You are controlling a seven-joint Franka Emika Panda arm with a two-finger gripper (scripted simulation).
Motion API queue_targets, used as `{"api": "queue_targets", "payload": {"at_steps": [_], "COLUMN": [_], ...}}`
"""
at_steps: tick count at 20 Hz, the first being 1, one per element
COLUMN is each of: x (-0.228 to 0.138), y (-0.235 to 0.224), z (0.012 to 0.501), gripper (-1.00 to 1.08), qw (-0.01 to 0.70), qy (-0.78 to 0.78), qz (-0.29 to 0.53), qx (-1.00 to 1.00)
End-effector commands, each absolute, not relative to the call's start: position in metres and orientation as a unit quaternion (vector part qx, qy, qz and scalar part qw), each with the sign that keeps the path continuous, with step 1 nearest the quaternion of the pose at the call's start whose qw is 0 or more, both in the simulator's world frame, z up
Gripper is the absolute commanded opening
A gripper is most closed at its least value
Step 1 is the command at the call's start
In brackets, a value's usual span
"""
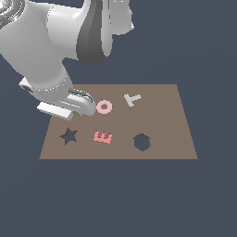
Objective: Insert a designated object into the corresponding slot on a board.
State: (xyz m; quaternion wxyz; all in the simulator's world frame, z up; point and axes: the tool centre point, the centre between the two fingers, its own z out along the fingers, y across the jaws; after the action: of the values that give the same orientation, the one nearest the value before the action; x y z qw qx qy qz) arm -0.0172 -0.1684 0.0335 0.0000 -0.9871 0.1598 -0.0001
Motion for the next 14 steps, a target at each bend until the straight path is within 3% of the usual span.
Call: {"api": "queue_targets", "payload": {"at_steps": [1,14], "x": [-0.0172,-0.013], "y": [-0.1687,-0.1764], "z": [0.0333,0.0339], "gripper": [-1.0,-1.0], "qw": [0.0,0.0], "qy": [0.157,0.069], "qz": [0.0,0.0], "qx": [-0.988,-0.998]}}
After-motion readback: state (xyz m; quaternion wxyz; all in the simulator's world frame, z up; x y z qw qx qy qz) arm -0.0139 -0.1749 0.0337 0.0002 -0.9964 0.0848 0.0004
